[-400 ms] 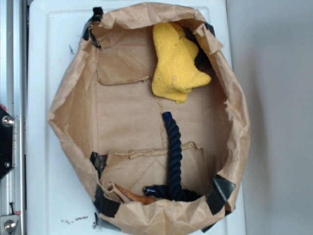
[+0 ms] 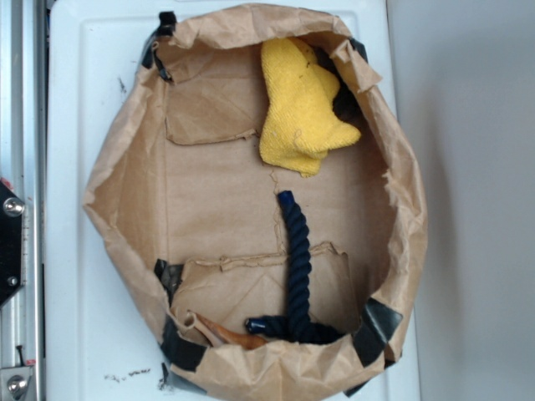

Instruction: Grab the yellow cloth.

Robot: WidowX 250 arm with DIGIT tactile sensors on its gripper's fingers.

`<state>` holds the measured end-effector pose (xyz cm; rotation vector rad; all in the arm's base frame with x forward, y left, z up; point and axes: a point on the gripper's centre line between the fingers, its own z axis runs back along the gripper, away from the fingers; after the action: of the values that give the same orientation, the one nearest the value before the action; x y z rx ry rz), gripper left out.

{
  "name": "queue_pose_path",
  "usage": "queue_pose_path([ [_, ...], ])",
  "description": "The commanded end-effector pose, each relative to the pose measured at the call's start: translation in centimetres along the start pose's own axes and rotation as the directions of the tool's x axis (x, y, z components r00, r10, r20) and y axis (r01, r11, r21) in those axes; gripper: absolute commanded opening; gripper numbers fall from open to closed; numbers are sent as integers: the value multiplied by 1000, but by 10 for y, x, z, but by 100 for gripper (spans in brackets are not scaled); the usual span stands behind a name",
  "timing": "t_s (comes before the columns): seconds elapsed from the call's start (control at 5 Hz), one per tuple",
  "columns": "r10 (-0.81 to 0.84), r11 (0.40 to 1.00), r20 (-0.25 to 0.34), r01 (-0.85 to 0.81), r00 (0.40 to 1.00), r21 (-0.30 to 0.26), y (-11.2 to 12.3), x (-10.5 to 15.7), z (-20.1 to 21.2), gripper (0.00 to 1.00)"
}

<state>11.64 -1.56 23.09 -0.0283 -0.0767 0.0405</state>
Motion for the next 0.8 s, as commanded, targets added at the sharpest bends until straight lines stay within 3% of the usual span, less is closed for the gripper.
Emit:
queue_pose_path([
  [0.0,70,997,197,-77,978,27,15,98,-11,100],
  [0.2,263,958,340,-286,903,18,38,122,-21,100],
  [0.4,511,852,332,-518,793,-75,67,143,-36,100],
  [0.6,511,852,332,-518,793,-75,67,143,-36,100],
])
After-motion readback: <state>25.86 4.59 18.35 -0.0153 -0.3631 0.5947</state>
